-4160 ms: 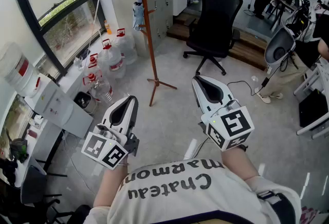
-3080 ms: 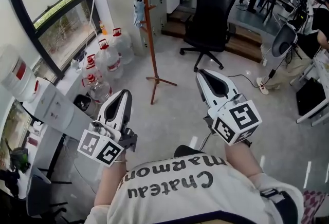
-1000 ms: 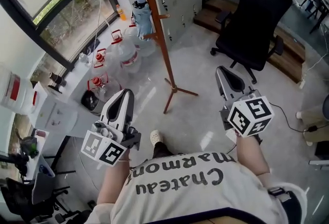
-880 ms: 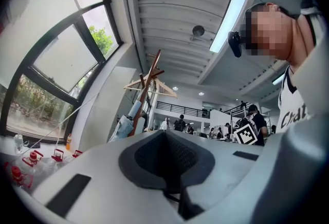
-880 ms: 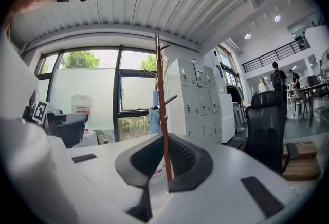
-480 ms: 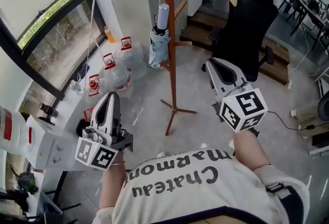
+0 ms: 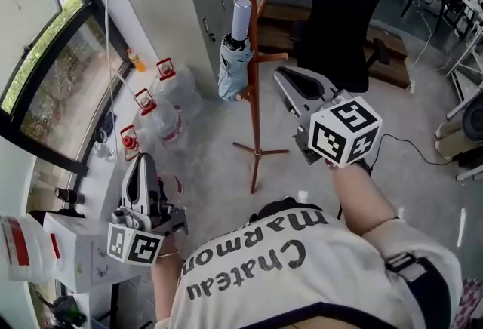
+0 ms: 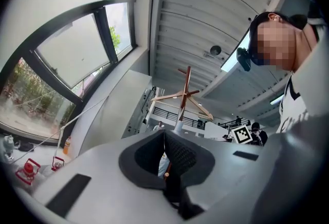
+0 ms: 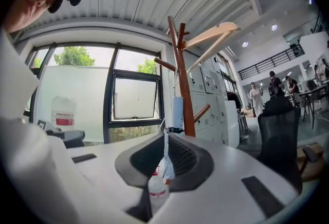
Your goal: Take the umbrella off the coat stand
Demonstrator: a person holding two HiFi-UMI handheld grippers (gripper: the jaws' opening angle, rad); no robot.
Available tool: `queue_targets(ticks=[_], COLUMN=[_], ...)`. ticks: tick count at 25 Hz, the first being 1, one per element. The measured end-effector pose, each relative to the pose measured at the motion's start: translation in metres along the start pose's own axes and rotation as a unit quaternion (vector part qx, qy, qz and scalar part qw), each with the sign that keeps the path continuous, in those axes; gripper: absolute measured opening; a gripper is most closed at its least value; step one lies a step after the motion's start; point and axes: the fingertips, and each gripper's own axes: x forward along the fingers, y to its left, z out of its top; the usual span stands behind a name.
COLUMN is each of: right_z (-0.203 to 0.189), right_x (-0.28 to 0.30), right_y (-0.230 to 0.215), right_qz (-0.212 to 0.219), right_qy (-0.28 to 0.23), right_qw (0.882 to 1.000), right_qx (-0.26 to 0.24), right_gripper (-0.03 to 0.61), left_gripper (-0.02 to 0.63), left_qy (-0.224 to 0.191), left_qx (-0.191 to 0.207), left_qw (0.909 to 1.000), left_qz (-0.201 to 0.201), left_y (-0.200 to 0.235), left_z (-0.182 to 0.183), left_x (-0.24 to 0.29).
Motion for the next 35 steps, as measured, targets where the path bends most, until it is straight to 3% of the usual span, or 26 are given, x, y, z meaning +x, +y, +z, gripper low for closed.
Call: queue_targets(ticks=[6, 7, 8, 9, 17, 20, 25, 35], right_z=[0.011, 0.015, 0.019, 0.023, 0.039, 0.039, 0.041, 0.043], right_x=[0.034, 0.039, 0.045, 0.051, 0.101, 0.113, 0.123, 0.136], right_y=[0.006, 0.007, 0.008, 0.008, -0.006, -0.014, -0.020, -0.009], right_qz=[0.021, 0.027, 0.033, 0.037, 0.011, 0.007, 0.019, 0.063], right_qy=[-0.026, -0.029, -0.032, -0.034, -0.033, -0.030, -0.036, -0.046], right_qw=[0.998, 0.998, 0.998, 0.998, 0.999, 0.999, 0.999, 0.997], right_qx=[0.049, 0.053, 0.051, 0.045, -0.017, -0.018, 0.003, -0.013], right_gripper=[0.046, 0.094, 0.185, 0.209, 0.209, 0.209, 0.209, 0.209], left_gripper=[0.023, 0.023, 0.023, 0.023, 0.023, 0.023, 0.023, 0.023], left_qy=[0.007, 0.010, 0.009, 0.006, -0.007, -0.010, 0.001, 0.010], left_qx=[0.001, -0.004, -0.009, -0.012, -0.017, -0.031, -0.029, -0.017], left_qw=[0.9997, 0.9994, 0.9992, 0.9988, 0.9959, 0.9941, 0.9948, 0.9973], left_qz=[0.025, 0.032, 0.039, 0.047, 0.089, 0.104, 0.098, 0.071], left_y=[0.021, 0.025, 0.029, 0.034, 0.069, 0.081, 0.085, 0.082], left_z=[-0.002, -0.003, -0.004, -0.003, 0.001, -0.003, -0.009, -0.011], left_x=[-0.014, -0.017, -0.018, -0.020, -0.015, -0.011, 0.010, 0.055])
